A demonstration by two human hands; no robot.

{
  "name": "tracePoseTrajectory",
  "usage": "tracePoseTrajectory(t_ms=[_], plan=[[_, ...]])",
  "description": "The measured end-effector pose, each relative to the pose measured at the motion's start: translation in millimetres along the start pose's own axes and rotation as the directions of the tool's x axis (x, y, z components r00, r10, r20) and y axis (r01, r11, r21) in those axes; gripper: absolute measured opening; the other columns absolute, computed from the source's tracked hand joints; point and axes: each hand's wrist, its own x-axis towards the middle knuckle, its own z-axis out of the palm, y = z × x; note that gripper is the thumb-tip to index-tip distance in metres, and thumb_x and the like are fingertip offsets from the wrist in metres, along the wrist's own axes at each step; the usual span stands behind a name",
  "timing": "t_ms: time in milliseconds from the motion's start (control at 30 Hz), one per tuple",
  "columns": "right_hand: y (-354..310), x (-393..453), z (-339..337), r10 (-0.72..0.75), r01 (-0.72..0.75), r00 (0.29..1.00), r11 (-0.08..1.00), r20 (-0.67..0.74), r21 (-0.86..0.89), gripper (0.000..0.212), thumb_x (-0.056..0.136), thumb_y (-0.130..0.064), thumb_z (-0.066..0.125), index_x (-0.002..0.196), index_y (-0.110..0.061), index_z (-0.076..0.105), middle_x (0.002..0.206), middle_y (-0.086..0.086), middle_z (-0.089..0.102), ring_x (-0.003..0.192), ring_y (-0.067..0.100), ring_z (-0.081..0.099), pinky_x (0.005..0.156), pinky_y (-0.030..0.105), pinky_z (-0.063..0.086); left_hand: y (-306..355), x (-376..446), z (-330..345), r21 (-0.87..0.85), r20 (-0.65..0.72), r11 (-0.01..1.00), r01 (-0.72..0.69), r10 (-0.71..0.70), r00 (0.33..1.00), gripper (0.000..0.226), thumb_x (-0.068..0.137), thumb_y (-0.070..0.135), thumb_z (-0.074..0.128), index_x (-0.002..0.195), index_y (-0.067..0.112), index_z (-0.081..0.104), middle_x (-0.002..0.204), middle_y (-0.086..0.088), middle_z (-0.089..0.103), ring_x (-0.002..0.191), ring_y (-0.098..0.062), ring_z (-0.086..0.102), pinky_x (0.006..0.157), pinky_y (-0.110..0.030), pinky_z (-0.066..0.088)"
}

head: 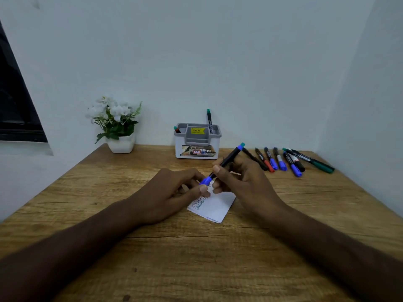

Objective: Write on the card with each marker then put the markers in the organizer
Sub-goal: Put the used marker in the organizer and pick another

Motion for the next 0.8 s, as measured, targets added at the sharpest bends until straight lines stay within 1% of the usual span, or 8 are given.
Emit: tracePoseTrajectory(t_ms=[67, 133, 167, 233, 333, 600, 700, 800], plan=[[0.4, -1.1, 4.5, 0.025, -0.026, 1.000, 0.994, 0.015, 0.111, 0.015, 0.101, -0.019, 0.069, 0.113, -0.011, 0.073, 0.091, 0.006, 0.081, 0.087, 0.024, 0.081, 0.084, 0.043, 0.068, -0.9, 0.5, 0.2, 0.050, -0.006, 0.998, -0.030, 0.031, 1.000, 0.029, 0.111, 0.044, 0.047, 0.114, 0.029, 0.072, 0.097, 0.026, 0.074, 0.085, -0.003, 0.071, 0.066, -0.016, 0.048], [2.1, -1.5, 6.0, 0.028, -0.032, 0.999, 0.994, 0.044, 0.106, 0.019, 0.098, -0.022, 0.072, 0.115, -0.012, 0.076, 0.097, 0.004, 0.083, 0.091, 0.023, 0.081, 0.089, 0.044, 0.066, -1.3, 1.4, 1.1, 0.083, -0.018, 0.995, -0.048, 0.049, 0.999, 0.024, 0.112, 0.038, 0.047, 0.113, 0.032, 0.070, 0.092, 0.036, 0.069, 0.081, 0.004, 0.069, 0.065, -0.013, 0.043], [3.8, -1.1, 5.8, 0.033, -0.037, 0.998, 0.997, 0.059, 0.062, 0.019, 0.097, -0.024, 0.074, 0.113, -0.016, 0.079, 0.099, 0.000, 0.084, 0.094, 0.019, 0.081, 0.093, 0.044, 0.065, -1.1, 1.7, 1.4, 0.091, -0.021, 0.994, -0.054, 0.056, 0.998, 0.026, 0.112, 0.036, 0.048, 0.120, 0.030, 0.071, 0.093, 0.038, 0.068, 0.082, 0.009, 0.068, 0.067, -0.009, 0.042], [6.3, -1.2, 4.8, 0.050, -0.049, 0.996, 0.999, 0.068, -0.013, 0.018, 0.094, -0.030, 0.077, 0.110, -0.022, 0.081, 0.100, -0.006, 0.084, 0.096, 0.013, 0.080, 0.098, 0.047, 0.063, -0.8, 2.2, 1.4, 0.088, -0.022, 0.994, -0.069, 0.071, 0.997, 0.033, 0.111, 0.035, 0.047, 0.133, 0.024, 0.070, 0.105, 0.028, 0.075, 0.092, 0.015, 0.068, 0.075, -0.003, 0.043], [7.6, -1.2, 3.6, 0.043, -0.044, 0.998, 0.999, 0.045, 0.022, 0.023, 0.097, -0.028, 0.075, 0.115, -0.016, 0.081, 0.100, 0.000, 0.085, 0.096, 0.017, 0.081, 0.099, 0.049, 0.062, -3.5, 2.5, 1.8, 0.064, -0.028, 0.995, -0.070, 0.072, 0.997, 0.035, 0.111, 0.038, 0.044, 0.127, 0.021, 0.071, 0.106, 0.017, 0.080, 0.096, 0.011, 0.071, 0.081, -0.004, 0.045], [4.6, -3.0, 1.7, 0.090, -0.100, 0.992, 0.989, 0.092, 0.108, 0.024, 0.099, -0.026, 0.071, 0.119, -0.017, 0.081, 0.110, 0.002, 0.084, 0.100, 0.020, 0.081, 0.104, 0.049, 0.060, -8.1, 2.6, 2.1, 0.044, -0.016, 0.999, -0.022, 0.022, 1.000, 0.035, 0.111, 0.037, 0.044, 0.123, 0.021, 0.072, 0.101, 0.022, 0.079, 0.094, 0.007, 0.073, 0.084, -0.009, 0.048], [2.8, -2.8, -0.7, 0.098, -0.115, 0.987, 0.984, 0.129, 0.137, 0.025, 0.100, -0.025, 0.069, 0.120, -0.014, 0.080, 0.112, 0.002, 0.083, 0.105, 0.019, 0.080, 0.105, 0.047, 0.060, -6.3, 2.7, 1.2, 0.048, -0.008, 0.999, -0.014, 0.014, 1.000, 0.029, 0.111, 0.035, 0.045, 0.123, 0.028, 0.070, 0.101, 0.021, 0.079, 0.094, 0.008, 0.073, 0.084, -0.006, 0.046], [2.9, -2.8, -2.7, 0.092, -0.118, 0.984, 0.978, 0.153, 0.172, 0.027, 0.100, -0.024, 0.068, 0.120, -0.011, 0.079, 0.114, 0.005, 0.083, 0.108, 0.021, 0.079, 0.103, 0.045, 0.061, -6.5, 3.3, 0.7, 0.046, -0.006, 0.999, -0.010, 0.010, 1.000, 0.034, 0.110, 0.037, 0.046, 0.119, 0.021, 0.074, 0.099, 0.022, 0.079, 0.093, 0.010, 0.072, 0.082, -0.004, 0.044]])
